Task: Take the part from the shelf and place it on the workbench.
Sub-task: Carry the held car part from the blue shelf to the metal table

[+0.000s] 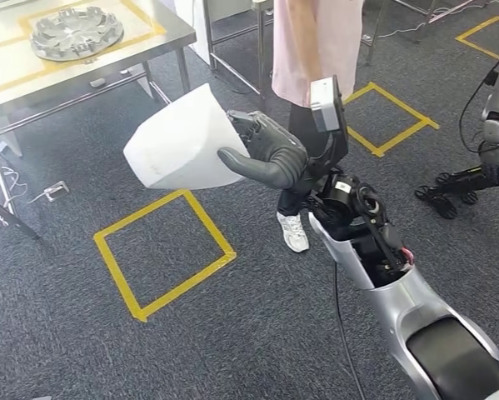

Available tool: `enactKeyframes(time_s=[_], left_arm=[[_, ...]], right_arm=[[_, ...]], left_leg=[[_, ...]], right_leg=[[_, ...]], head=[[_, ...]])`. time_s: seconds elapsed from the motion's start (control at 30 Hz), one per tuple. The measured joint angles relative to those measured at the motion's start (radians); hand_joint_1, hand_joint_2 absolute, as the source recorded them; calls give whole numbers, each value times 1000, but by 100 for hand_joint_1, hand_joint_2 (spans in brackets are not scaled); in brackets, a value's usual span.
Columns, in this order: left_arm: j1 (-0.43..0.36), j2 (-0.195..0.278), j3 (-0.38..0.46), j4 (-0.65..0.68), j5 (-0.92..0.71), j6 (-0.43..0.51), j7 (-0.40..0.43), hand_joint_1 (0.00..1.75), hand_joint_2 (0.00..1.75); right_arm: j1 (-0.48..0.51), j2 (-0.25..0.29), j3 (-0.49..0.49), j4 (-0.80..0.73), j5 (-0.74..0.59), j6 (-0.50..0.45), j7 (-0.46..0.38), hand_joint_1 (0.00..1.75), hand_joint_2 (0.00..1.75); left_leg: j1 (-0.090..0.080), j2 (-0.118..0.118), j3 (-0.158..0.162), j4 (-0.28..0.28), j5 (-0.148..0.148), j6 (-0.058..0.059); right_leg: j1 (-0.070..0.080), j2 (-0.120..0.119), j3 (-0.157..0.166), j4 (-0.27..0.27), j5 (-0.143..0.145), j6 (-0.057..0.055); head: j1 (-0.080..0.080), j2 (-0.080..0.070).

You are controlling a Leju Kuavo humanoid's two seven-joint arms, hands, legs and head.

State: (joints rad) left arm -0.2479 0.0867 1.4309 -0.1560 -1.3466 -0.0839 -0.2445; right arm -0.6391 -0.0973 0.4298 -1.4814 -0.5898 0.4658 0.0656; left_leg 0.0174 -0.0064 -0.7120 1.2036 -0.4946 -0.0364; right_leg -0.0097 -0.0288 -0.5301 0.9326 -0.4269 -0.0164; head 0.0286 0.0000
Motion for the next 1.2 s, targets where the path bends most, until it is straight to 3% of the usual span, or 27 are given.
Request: enactKeyframes(time_s=[0.07, 0.13, 0.27, 0.33, 0.4, 0.43, 0.47, 0.5, 0.57, 0.63, 0.73, 0.8, 0.83, 0.9, 0.97, 1.0, 1.03, 1.1, 1.17, 1.2], left_arm=[[-2, 2, 0, 0, 0, 0, 0, 0, 175], [-5, 3, 0, 0, 0, 0, 0, 0, 175], [-5, 2, 0, 0, 0, 0, 0, 0, 175], [-7, 2, 0, 0, 0, 0, 0, 0, 175], [-7, 1, 0, 0, 0, 0, 0, 0, 175], [-7, 1, 0, 0, 0, 0, 0, 0, 175], [-7, 0, 0, 0, 0, 0, 0, 0, 175], [-7, 0, 0, 0, 0, 0, 0, 0, 175], [-8, -1, 0, 0, -2, 0, 0, 0, 175], [-9, -1, 0, 0, -5, -3, 1, 0, 175], [-9, 0, 0, 0, -8, -11, 5, 0, 175], [-8, 3, 0, 0, -9, -12, 6, 0, 175], [-10, 5, 0, 0, -9, -13, 7, 0, 175], [-13, 7, 0, 0, -8, -14, 8, 0, 175], [-12, 5, 0, 0, -9, -16, 10, 0, 175], [-11, 5, 0, 0, -9, -17, 11, 0, 175], [-10, 5, 0, 0, -9, -17, 12, 0, 175], [-12, 7, 0, 0, -9, -17, 14, 0, 175], [-14, 8, 0, 0, -8, -19, 16, 0, 175], [-14, 7, 0, 0, -8, -20, 18, 0, 175]], right_arm=[[-1, 0, 1, 0, 0, 0, 0, 175, 175], [-4, 0, 2, 0, 0, -1, 0, 175, 175], [-7, 0, 5, 0, 0, -4, 0, 175, 175], [-7, 0, 5, 0, 0, -5, 0, 175, 175], [-4, 0, 5, 0, 0, -5, 0, 175, 175], [-2, 0, 6, 1, 0, -5, 0, 175, 175], [-1, 0, 6, 1, 0, -5, 0, 175, 175], [0, 0, 6, 2, 0, -6, 0, 175, 175], [-2, -1, 6, 3, 0, -10, 2, 175, 175], [-3, -2, 6, 2, -2, -18, 6, 175, 175], [-2, -2, 7, 1, -3, -25, 12, 175, 175], [-3, -2, 7, 0, -3, -27, 13, 175, 175], [-4, -2, 7, -1, -3, -27, 12, 175, 175], [-3, -2, 7, -2, -3, -27, 12, 175, 175], [-1, -2, 7, -2, -3, -27, 12, 175, 175], [0, -2, 7, -2, -3, -27, 13, 175, 175], [0, -2, 7, -1, -3, -28, 13, 175, 175], [-1, -2, 7, -2, -4, -28, 13, 175, 175], [-4, -2, 7, -2, -2, -31, 12, 175, 175], [-4, -2, 6, -2, -1, -33, 12, 175, 175]], left_leg=[[-1, 20, 78, -149, 65, 3], [-5, 33, 126, -244, 92, 14], [-5, 16, 130, -257, 92, 39], [-2, 8, 132, -259, 95, 49], [-3, -1, 131, -259, 94, 53], [-4, -7, 131, -258, 94, 54], [-4, -14, 132, -258, 94, 54], [-4, -21, 134, -258, 94, 54], [-3, -37, 138, -258, 92, 52], [-5, -50, 134, -255, 93, 45], [-4, -64, 122, -256, 101, 27], [-4, -49, 108, -230, 82, 17], [-5, -35, 86, -185, 56, 13], [-3, -10, 17, -41, -10, 5], [-1, -4, -31, 54, -34, -1], [1, -2, -25, 42, -17, -2], [2, 0, 1, -10, 15, -2], [0, 10, 81, -164, 77, 2], [-1, 15, 123, -250, 98, 12], [-1, 14, 125, -256, 95, 15]], right_leg=[[2, -10, 2, 2, -3, 5], [7, -18, 1, 6, -7, 13], [6, -19, -4, 22, -25, 33], [3, 5, -43, 112, -81, 42], [2, 20, -111, 264, -148, 46], [2, 23, -136, 318, -163, 47], [2, 24, -145, 334, -157, 46], [2, 25, -133, 304, -130, 44], [2, 41, -69, 160, -50, 34], [3, 63, -16, 44, -10, 26], [4, 61, 2, 12, -11, 19], [-1, 48, 4, 4, -5, 10], [-3, 41, 6, 1, -2, 6], [-2, 27, 4, 0, -1, 3], [-2, 13, 2, 1, -1, 2], [-2, 7, 2, 1, -1, 2], [-2, 3, 3, 1, -2, 3], [1, -4, 3, 4, -6, 9], [7, -7, -2, 9, -10, 15], [10, -7, -4, 11, -13, 9]], head=[[-6, 0], [-7, 0], [0, 0], [8, 0], [18, 0], [21, 0], [23, 0], [26, 0], [34, 0], [39, 0], [38, 0], [33, 0], [27, 0], [11, 0], [0, 0], [-4, 0], [-6, 0], [-11, 0], [-11, 0], [-10, 0]])
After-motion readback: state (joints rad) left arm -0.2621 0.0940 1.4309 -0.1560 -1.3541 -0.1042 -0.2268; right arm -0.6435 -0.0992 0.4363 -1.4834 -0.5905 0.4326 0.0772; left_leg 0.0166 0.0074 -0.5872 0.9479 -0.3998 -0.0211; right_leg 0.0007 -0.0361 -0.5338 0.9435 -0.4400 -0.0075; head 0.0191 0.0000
